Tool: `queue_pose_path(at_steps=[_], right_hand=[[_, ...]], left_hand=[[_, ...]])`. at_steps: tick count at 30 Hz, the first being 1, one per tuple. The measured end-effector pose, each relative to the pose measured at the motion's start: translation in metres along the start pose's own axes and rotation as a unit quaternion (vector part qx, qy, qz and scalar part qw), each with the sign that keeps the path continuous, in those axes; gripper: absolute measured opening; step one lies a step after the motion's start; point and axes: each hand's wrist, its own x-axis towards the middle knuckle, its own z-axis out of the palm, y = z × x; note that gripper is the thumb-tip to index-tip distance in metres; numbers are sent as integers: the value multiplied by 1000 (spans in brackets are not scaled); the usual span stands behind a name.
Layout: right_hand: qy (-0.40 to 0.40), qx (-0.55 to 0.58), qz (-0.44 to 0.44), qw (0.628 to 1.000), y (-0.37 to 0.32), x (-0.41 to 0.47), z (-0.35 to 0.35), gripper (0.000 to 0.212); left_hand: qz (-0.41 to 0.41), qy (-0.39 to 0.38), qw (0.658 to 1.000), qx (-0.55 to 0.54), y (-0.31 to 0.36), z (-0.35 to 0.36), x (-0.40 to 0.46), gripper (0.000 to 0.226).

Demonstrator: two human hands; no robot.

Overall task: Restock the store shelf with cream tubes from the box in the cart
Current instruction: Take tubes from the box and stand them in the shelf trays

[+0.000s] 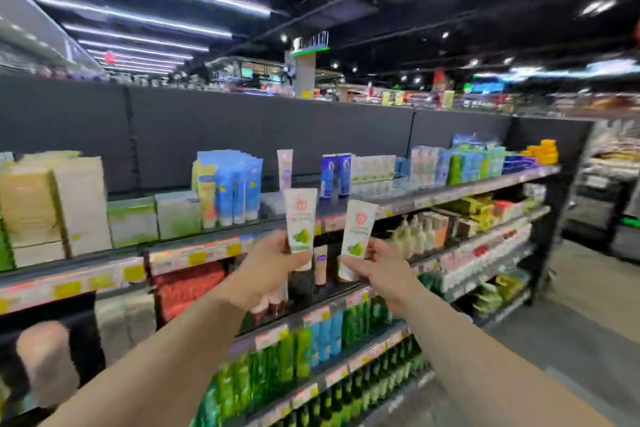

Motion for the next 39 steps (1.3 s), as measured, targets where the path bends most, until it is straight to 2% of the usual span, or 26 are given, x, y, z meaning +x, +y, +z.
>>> queue_pose_path(at_steps=[3,6,8,12,18,22,26,28,32,35,39], right_hand=[[32,-21,5,999,15,31,-45,34],[46,-23,0,999,27,75,-81,23],[61,-31,-10,998,34,111,-101,23],[77,-53,-17,996,41,197,-133,24],[83,-99,-32,991,45,318,-158,24],[46,-142,-55,987,44,381,-147,14],[28,-181,-102,978,48,436,-137,24],[10,-226,-123,966,53,455,-134,22],[-83,-261,-153,949,69,472,-137,17],[-130,-263,-140,946,70,475,-142,20],[-130,-341,-141,920,71,476,-142,24]], left_hand=[[1,-1,1000,-7,-1,33,52,19],[2,7,1000,15,-9,57,105,22],[8,8,1000,23,-16,72,144,25],[18,4,1000,19,-27,98,220,19],[8,42,997,60,-44,129,302,22],[19,55,991,119,-40,133,321,24],[1,114,983,144,-41,143,340,28],[-10,141,979,148,-40,153,342,27],[-51,213,964,150,-38,173,343,30],[-77,255,953,143,-35,186,345,32],[-99,276,944,153,-29,205,344,35]])
